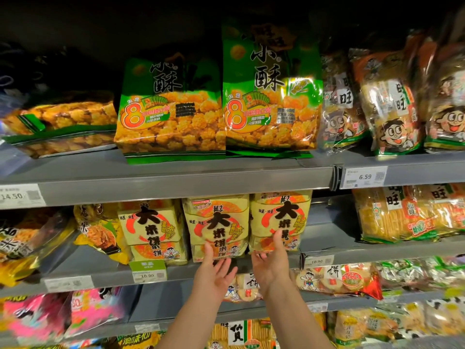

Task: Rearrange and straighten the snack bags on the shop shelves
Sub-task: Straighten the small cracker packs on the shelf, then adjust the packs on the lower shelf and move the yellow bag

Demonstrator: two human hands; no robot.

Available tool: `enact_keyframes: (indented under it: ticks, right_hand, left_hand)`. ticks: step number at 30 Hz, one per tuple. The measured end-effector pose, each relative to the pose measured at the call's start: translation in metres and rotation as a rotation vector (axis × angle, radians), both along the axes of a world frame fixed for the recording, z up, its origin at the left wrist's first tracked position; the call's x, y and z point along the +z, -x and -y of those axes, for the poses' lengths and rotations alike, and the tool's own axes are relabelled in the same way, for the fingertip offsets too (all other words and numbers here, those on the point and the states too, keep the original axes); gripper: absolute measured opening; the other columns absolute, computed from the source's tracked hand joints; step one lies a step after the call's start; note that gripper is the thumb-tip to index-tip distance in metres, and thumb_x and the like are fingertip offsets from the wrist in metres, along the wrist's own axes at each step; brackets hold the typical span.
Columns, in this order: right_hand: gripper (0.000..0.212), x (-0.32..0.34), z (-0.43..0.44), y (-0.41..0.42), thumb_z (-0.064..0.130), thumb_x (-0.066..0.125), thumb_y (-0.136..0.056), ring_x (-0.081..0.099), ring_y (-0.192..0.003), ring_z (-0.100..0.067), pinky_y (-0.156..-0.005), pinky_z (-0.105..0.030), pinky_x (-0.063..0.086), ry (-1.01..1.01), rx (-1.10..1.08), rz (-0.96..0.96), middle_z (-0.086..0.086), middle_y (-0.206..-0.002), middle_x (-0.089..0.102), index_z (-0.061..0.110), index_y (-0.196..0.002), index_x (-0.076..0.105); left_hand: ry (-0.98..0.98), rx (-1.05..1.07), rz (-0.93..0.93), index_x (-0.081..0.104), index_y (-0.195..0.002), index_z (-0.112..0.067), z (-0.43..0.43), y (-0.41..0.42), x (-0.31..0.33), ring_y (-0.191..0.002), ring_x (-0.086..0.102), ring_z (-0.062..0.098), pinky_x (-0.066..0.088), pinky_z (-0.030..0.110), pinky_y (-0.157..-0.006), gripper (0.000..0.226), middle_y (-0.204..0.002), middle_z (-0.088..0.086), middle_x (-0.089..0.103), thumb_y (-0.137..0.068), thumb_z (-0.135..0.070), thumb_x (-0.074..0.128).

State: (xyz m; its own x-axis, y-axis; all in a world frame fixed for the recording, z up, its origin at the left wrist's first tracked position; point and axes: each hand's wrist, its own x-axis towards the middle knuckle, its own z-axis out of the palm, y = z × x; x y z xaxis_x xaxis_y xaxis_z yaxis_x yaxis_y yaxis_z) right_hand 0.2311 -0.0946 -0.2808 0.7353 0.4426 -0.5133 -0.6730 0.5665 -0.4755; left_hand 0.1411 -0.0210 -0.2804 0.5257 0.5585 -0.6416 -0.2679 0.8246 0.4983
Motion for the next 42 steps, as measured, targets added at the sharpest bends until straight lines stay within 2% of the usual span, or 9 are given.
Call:
enact_keyframes:
  ticks: [3,7,12,17,23,26,31,36,42]
  right_hand:
    - [0.063,0.003,-0.001,-0.005,0.056,0.050,-0.086,0.048,-0.121,-0.024,-0.099,-0.036,0.037,0.077,0.098,0.097,-0.009,-0.136,0.052,0.018,-0.136,0.046]
    - [0.078,0.002,-0.001,-0.009,0.067,0.038,-0.085,0.033,-0.137,-0.026,-0.111,-0.039,0.025,0.249,0.219,0.177,-0.009,-0.148,0.037,0.019,-0.145,0.030]
    - [0.089,-0.001,0.004,-0.005,0.070,0.049,-0.077,0.046,-0.124,-0.031,-0.101,-0.042,0.038,0.518,0.142,0.159,-0.013,-0.138,0.047,0.009,-0.140,0.034]
    - [0.080,-0.007,0.017,0.015,0.043,0.068,-0.078,0.042,-0.130,-0.027,-0.105,-0.043,0.036,0.890,-0.046,0.639,-0.006,-0.141,0.042,0.018,-0.142,0.028]
    - [0.089,-0.006,0.020,0.030,0.045,0.062,-0.083,0.001,-0.146,-0.024,-0.115,-0.044,0.020,1.216,0.063,1.128,-0.001,-0.158,-0.008,0.038,-0.146,-0.001]
    - [0.092,-0.008,0.024,0.027,0.042,0.061,-0.085,-0.003,-0.145,-0.028,-0.116,-0.043,0.012,1.222,0.130,1.171,-0.003,-0.158,-0.012,0.044,-0.136,-0.016]
    - [0.089,-0.003,0.021,0.022,0.041,0.058,-0.088,0.004,-0.143,-0.034,-0.112,-0.045,0.024,1.249,0.187,1.249,-0.001,-0.158,-0.011,0.046,-0.132,-0.019]
    - [0.074,0.003,0.031,0.026,0.039,0.057,-0.088,0.012,-0.143,-0.029,-0.112,-0.048,0.028,1.216,0.089,1.273,-0.003,-0.158,0.004,0.042,-0.145,0.010]
    - [0.049,0.022,0.010,0.051,0.029,0.057,-0.090,0.034,-0.131,-0.019,-0.108,-0.040,0.034,0.982,0.077,1.354,-0.003,-0.140,0.038,0.022,-0.136,0.041]
  left_hand:
    - [0.016,0.000,0.026,0.032,-0.141,-0.010,0.002,-0.005,0.005,-0.131,0.039,0.030,0.036,0.049,-0.105,0.069,-0.145,0.020,0.034,-0.085,-0.043,0.054]
    - [-0.011,-0.024,0.003,0.032,-0.141,-0.009,0.002,-0.009,0.004,-0.133,0.039,0.027,0.031,0.043,-0.109,0.071,-0.145,0.018,0.035,-0.085,-0.047,0.053]
    - [-0.188,-0.083,-0.191,0.039,-0.135,-0.010,-0.002,-0.003,-0.007,-0.125,0.046,0.029,0.040,0.043,-0.100,0.069,-0.139,0.015,0.043,-0.082,-0.050,0.057]
    - [-0.906,0.042,-0.625,0.032,-0.135,-0.010,0.016,0.018,-0.008,-0.117,0.048,0.030,0.044,0.043,-0.091,0.073,-0.135,0.015,0.039,-0.077,-0.036,0.069]
    - [-1.875,-0.114,-0.922,0.033,-0.136,-0.032,0.018,0.020,-0.011,-0.128,0.042,0.031,0.040,0.051,-0.098,0.079,-0.143,0.010,0.032,-0.069,-0.039,0.075]
    - [-1.893,-0.224,-1.087,0.033,-0.138,-0.034,0.019,0.015,-0.014,-0.128,0.044,0.038,0.040,0.052,-0.093,0.090,-0.144,0.010,0.026,-0.062,-0.041,0.080]
    - [-1.896,-0.188,-1.178,0.032,-0.139,-0.031,0.007,0.014,-0.019,-0.123,0.047,0.042,0.049,0.051,-0.086,0.094,-0.145,0.014,0.024,-0.061,-0.027,0.084]
    - [-1.821,-0.109,-1.057,0.028,-0.139,-0.034,0.019,0.008,-0.003,-0.131,0.037,0.036,0.041,0.052,-0.097,0.080,-0.148,0.009,0.021,-0.074,-0.029,0.074]
    - [-1.789,0.067,-0.963,0.041,-0.137,-0.024,0.012,0.045,0.030,-0.126,0.045,0.032,0.039,0.047,-0.100,0.057,-0.138,0.013,0.046,-0.085,-0.026,0.062]
